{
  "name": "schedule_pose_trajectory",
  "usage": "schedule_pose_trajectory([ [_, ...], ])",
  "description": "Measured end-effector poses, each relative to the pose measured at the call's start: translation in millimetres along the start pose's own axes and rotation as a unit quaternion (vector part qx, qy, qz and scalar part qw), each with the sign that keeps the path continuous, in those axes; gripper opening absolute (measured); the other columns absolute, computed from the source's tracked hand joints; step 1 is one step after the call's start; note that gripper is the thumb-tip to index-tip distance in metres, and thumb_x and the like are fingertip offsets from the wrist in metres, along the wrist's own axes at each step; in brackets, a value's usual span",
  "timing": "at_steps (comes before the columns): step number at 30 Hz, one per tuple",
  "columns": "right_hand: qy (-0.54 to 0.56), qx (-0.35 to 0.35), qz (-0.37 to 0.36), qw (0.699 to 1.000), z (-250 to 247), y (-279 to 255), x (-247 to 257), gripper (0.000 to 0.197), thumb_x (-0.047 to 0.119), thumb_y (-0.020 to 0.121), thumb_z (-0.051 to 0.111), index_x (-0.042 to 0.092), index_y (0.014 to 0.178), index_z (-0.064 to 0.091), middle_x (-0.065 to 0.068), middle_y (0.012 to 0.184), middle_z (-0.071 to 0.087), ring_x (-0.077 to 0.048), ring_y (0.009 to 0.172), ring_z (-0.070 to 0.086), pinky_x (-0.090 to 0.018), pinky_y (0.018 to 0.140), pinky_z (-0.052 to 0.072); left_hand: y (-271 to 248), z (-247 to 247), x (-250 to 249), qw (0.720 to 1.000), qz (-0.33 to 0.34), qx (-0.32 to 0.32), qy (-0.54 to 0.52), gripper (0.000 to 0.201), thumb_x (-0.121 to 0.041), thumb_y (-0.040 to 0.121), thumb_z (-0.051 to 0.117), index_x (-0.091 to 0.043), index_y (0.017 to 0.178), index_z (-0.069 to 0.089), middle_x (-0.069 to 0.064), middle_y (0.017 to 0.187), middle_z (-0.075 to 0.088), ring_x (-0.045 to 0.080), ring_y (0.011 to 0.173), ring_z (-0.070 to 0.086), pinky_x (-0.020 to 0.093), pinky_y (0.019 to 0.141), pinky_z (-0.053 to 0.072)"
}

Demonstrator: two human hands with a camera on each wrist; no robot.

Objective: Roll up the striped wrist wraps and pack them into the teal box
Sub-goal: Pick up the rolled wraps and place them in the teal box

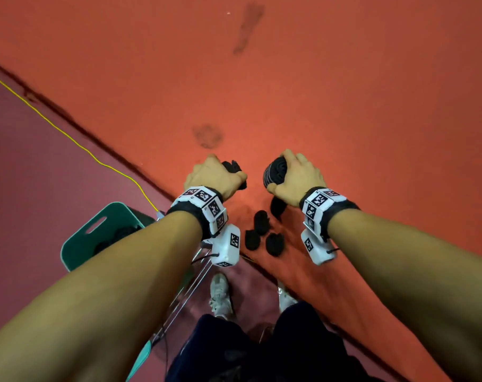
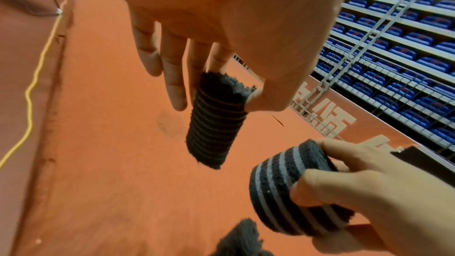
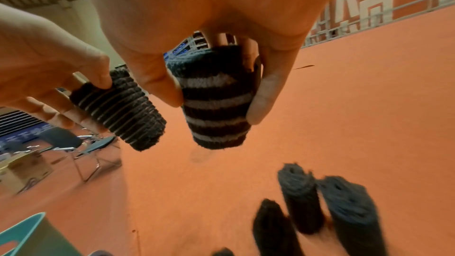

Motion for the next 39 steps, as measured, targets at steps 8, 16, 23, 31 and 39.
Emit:
schedule_pose_trajectory([
  [8,-0.058,0.017,-0.131,0.990,23,1,134,0.064,0.050,0.074,0.073,0.024,0.124,0.044,-0.007,0.115,0.054,-0.039,0.104,0.059,-0.043,0.087,0.049,-4,-63,114,0.991,-0.075,-0.071,-0.079,0.063,-0.053,0.069,0.070,-0.018,0.120,0.054,0.016,0.116,0.065,0.041,0.105,0.061,0.039,0.082,0.047],
  [16,-0.107,0.065,-0.244,0.962,83,-18,247,0.062,0.046,0.075,0.075,0.021,0.124,0.048,-0.009,0.114,0.055,-0.037,0.107,0.058,-0.041,0.089,0.047,-29,-89,252,0.965,-0.177,-0.120,-0.155,0.053,-0.052,0.071,0.073,-0.017,0.106,0.053,0.016,0.107,0.068,0.041,0.099,0.062,0.039,0.078,0.050],
  [23,-0.131,0.132,-0.304,0.934,161,-46,318,0.063,0.044,0.073,0.076,0.023,0.126,0.048,-0.007,0.116,0.056,-0.036,0.107,0.058,-0.040,0.090,0.046,-64,-71,367,0.930,-0.288,-0.119,-0.197,0.053,-0.045,0.078,0.074,-0.018,0.120,0.054,0.014,0.114,0.068,0.038,0.105,0.062,0.035,0.080,0.044],
  [31,-0.207,0.226,-0.289,0.907,257,-64,327,0.068,0.049,0.074,0.075,0.019,0.127,0.044,-0.008,0.124,0.057,-0.036,0.113,0.059,-0.042,0.091,0.048,-62,-25,405,0.929,-0.303,-0.058,-0.206,0.047,-0.039,0.082,0.071,-0.027,0.125,0.058,0.012,0.118,0.069,0.035,0.114,0.060,0.035,0.091,0.047],
  [39,-0.241,0.303,-0.236,0.891,343,-67,307,0.064,0.037,0.075,0.080,0.012,0.122,0.043,-0.012,0.120,0.061,-0.037,0.110,0.062,-0.042,0.089,0.053,-46,-4,420,0.921,-0.303,-0.078,-0.233,0.039,-0.032,0.086,0.064,-0.023,0.124,0.057,0.011,0.114,0.068,0.036,0.109,0.059,0.038,0.090,0.047],
])
Point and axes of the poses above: each hand's wrist, its own y-axis towards the middle knuckle, its own z-axis out of the palm, x = y × z, the point moved 2 cm from there along y, towards the middle knuckle
